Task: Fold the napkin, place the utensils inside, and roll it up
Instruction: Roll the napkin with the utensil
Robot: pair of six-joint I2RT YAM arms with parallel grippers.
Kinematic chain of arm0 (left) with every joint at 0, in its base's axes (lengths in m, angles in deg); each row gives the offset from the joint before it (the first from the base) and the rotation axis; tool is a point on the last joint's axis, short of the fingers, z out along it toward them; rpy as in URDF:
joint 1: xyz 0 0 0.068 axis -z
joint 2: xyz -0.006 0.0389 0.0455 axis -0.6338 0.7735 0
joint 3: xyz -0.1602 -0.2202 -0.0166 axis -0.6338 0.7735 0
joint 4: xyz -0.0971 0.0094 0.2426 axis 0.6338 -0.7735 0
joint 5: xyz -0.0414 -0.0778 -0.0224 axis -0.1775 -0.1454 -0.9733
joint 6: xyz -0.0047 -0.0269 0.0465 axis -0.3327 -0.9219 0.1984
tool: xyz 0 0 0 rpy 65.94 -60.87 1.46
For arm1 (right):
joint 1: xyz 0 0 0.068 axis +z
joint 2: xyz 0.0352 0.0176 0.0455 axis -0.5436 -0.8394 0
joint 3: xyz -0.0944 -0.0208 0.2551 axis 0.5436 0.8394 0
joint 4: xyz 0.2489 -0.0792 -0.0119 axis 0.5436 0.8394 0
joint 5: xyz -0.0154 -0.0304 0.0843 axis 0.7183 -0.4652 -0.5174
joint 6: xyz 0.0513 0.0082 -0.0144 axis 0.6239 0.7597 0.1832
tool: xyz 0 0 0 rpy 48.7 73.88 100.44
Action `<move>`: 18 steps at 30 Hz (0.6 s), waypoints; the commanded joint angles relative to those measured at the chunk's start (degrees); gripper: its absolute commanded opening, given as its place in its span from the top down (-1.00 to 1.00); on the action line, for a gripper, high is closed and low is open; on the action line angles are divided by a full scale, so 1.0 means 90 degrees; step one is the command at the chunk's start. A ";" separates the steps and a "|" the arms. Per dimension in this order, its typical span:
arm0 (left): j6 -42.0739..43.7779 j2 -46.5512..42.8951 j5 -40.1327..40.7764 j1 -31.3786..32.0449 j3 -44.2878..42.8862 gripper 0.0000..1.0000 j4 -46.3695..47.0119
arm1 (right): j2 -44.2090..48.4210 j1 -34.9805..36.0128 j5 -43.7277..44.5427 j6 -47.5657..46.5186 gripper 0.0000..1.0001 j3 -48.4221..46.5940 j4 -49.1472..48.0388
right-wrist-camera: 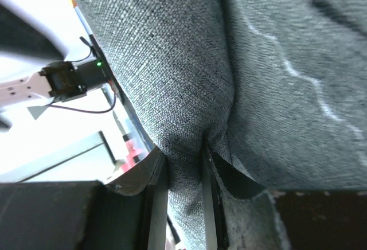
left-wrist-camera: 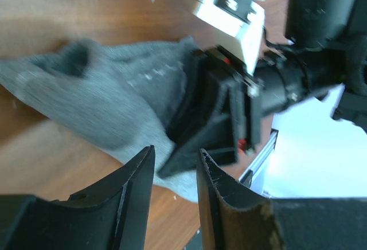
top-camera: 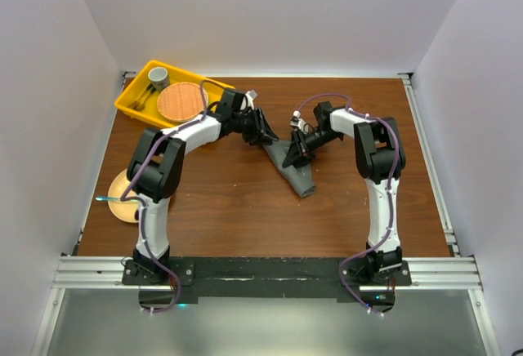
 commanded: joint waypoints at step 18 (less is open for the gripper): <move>-0.0343 0.1595 0.0126 -0.0128 -0.1217 0.25 0.0513 | 0.0916 -0.0288 0.2611 -0.0336 -0.96 -0.0673 0.1132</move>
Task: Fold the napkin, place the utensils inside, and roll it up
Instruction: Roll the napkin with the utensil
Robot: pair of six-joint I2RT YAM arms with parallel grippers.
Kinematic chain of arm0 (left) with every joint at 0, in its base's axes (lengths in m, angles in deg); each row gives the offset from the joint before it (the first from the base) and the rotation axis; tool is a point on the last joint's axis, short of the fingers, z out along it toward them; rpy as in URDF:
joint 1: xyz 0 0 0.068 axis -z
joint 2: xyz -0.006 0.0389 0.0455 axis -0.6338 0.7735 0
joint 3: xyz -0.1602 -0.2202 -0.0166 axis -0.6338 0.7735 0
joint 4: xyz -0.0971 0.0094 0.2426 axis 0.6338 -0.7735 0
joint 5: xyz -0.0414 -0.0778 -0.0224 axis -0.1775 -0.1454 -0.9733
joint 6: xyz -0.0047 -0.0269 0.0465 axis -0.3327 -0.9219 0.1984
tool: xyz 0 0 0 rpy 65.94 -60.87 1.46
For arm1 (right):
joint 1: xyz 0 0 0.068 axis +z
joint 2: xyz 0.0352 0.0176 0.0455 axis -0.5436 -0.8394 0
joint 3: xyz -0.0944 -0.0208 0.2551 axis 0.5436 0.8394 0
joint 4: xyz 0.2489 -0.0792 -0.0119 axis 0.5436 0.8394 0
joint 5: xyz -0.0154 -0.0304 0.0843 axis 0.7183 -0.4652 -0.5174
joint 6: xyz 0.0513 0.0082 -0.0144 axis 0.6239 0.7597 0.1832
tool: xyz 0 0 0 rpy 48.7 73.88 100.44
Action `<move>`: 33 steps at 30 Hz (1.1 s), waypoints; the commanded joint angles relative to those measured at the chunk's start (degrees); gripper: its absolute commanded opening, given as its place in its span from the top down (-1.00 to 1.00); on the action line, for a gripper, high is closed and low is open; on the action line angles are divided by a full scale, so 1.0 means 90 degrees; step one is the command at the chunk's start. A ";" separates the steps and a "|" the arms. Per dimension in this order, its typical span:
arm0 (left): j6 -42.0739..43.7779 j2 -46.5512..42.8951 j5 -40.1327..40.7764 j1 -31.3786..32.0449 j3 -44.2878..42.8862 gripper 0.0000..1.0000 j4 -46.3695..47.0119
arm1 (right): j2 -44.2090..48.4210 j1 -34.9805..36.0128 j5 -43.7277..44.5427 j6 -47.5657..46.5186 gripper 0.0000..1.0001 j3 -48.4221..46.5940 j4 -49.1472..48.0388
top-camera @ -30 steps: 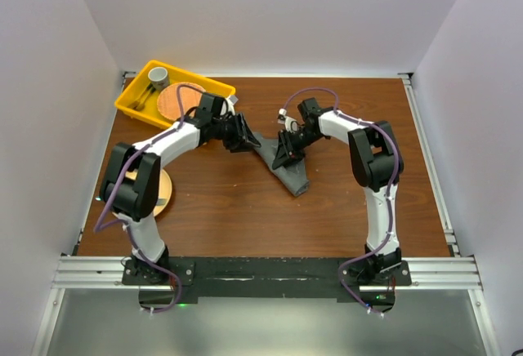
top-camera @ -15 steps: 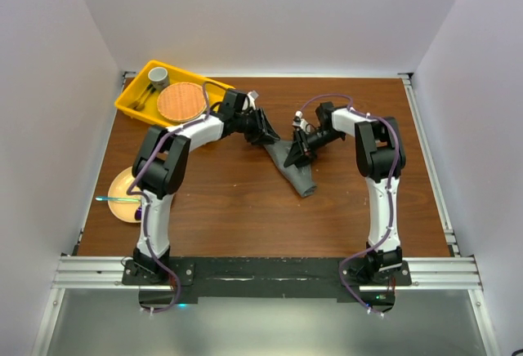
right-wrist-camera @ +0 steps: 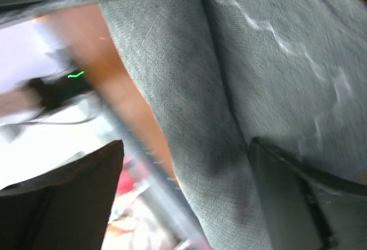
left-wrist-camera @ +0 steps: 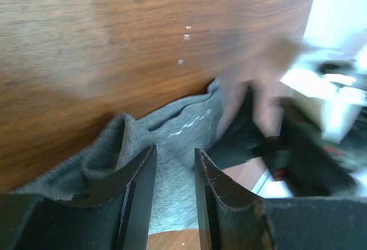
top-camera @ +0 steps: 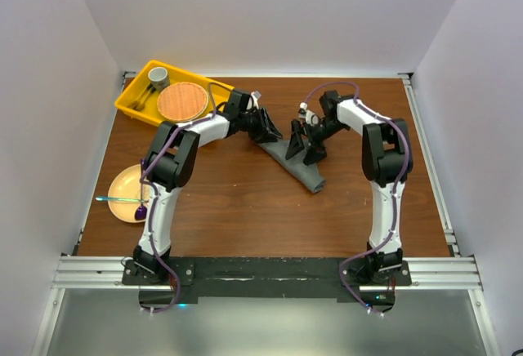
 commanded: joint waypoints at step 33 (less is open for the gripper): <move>0.0198 0.0519 0.0026 -0.0214 -0.0460 0.28 -0.0270 | 0.4154 0.1535 0.5016 -0.0280 -0.96 0.2834 -0.2911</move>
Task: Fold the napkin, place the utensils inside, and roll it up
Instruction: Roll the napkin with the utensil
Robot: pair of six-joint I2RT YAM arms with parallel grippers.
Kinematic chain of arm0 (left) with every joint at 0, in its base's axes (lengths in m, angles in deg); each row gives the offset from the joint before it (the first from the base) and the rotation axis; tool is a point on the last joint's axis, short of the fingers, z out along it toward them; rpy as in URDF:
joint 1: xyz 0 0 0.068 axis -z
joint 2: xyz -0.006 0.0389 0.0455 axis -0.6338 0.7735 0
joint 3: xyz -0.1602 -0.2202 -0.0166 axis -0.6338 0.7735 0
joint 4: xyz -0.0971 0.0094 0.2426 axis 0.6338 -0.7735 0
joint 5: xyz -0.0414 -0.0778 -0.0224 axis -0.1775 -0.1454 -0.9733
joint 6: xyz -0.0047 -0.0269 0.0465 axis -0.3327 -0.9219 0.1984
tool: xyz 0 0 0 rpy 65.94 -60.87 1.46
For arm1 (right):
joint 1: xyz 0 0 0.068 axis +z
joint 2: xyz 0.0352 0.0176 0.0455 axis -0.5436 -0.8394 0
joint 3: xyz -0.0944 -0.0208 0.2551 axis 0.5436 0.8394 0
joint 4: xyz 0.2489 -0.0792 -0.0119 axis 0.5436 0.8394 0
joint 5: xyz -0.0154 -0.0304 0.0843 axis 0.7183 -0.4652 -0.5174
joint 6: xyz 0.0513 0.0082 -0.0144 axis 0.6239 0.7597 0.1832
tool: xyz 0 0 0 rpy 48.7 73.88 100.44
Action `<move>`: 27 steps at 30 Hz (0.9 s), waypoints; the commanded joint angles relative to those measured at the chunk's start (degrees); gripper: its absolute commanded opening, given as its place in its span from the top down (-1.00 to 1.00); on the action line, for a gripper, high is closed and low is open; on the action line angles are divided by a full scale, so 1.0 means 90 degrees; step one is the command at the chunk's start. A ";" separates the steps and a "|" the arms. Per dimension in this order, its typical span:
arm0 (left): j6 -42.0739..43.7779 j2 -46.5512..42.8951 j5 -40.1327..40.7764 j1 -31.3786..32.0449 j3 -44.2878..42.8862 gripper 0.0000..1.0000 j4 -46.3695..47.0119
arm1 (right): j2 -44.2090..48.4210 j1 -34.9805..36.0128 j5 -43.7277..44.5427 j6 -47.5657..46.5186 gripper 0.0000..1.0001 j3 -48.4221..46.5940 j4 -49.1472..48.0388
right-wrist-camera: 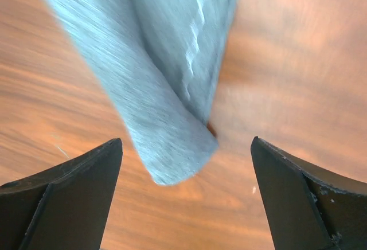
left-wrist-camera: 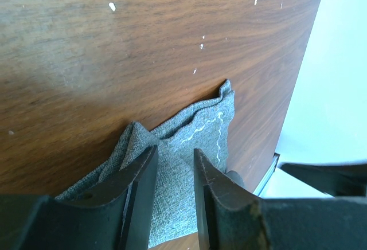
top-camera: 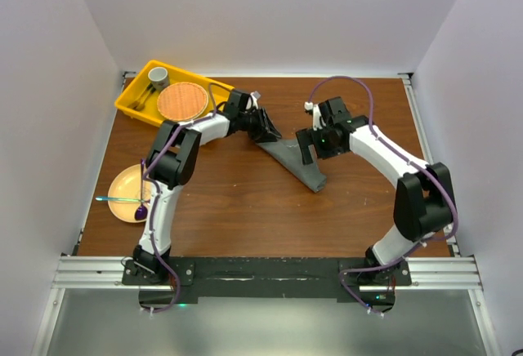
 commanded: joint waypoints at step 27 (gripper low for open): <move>-0.0107 0.0113 0.0191 -0.0151 -0.0790 0.25 -0.0502 | -0.2113 0.1637 0.0959 -0.1353 -0.23 -0.1049 -0.1203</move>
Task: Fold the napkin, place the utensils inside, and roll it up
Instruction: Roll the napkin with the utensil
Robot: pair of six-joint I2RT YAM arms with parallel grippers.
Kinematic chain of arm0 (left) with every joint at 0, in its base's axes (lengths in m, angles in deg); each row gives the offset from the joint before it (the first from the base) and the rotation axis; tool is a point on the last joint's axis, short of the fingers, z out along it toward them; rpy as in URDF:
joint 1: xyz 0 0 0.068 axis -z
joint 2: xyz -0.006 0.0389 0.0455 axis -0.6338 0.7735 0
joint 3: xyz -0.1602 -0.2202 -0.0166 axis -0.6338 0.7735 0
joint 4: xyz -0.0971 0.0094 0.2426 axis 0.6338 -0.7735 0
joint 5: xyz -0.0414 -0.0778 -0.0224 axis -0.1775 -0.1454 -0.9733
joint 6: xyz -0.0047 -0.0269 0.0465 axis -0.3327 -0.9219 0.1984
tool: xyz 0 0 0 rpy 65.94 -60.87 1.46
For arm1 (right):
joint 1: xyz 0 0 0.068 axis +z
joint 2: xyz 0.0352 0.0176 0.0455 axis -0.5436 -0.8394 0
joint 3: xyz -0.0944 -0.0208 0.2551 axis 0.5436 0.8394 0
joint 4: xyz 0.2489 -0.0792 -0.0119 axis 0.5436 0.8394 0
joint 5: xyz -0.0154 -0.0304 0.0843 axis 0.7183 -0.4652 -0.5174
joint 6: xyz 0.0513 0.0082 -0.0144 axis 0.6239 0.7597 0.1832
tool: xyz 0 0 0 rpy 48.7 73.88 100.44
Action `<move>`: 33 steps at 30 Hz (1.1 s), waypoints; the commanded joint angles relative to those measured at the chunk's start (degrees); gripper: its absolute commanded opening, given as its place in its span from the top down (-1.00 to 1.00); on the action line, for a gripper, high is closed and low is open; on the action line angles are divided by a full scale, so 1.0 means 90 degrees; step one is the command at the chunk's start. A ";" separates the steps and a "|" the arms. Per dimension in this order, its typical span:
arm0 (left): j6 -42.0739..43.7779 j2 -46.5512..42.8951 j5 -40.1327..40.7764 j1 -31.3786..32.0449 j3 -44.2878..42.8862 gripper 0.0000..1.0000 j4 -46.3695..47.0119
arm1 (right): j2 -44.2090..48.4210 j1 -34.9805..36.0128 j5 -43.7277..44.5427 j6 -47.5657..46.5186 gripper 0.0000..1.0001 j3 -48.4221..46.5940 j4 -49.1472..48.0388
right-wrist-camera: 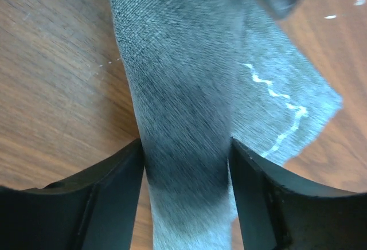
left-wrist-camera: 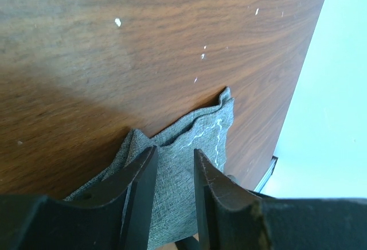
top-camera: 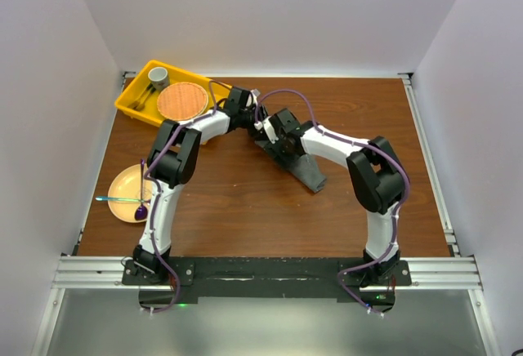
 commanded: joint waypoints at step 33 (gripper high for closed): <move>-0.0053 -0.1405 0.0053 0.0198 0.0319 0.19 0.0369 | -0.2043 -0.2792 -0.7329 0.2137 0.81 -0.0150 0.0460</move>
